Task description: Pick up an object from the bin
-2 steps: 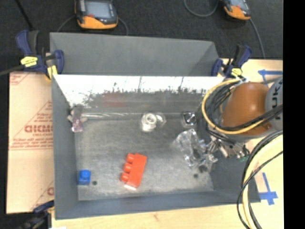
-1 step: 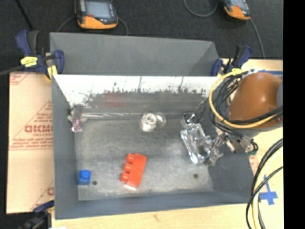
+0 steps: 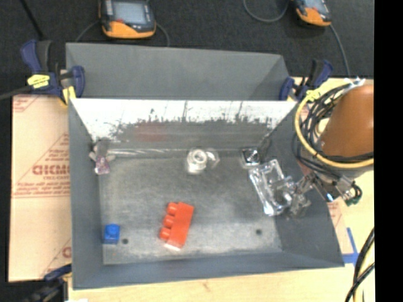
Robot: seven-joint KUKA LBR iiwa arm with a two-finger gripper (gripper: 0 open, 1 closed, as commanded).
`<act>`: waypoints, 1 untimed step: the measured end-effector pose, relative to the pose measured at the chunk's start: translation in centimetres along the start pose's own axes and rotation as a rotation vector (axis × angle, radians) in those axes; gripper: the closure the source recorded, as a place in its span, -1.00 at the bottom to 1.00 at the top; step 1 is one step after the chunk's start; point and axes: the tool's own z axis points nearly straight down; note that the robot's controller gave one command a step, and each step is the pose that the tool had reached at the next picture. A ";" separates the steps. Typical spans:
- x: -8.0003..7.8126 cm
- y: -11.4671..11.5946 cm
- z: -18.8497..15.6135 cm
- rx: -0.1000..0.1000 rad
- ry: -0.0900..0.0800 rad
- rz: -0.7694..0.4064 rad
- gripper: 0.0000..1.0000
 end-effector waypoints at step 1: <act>1.4 -2.2 -11.2 0.002 -0.001 0.038 1.00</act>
Offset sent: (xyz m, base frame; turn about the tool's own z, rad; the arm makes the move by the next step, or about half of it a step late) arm -0.0060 -0.0226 0.1081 0.0330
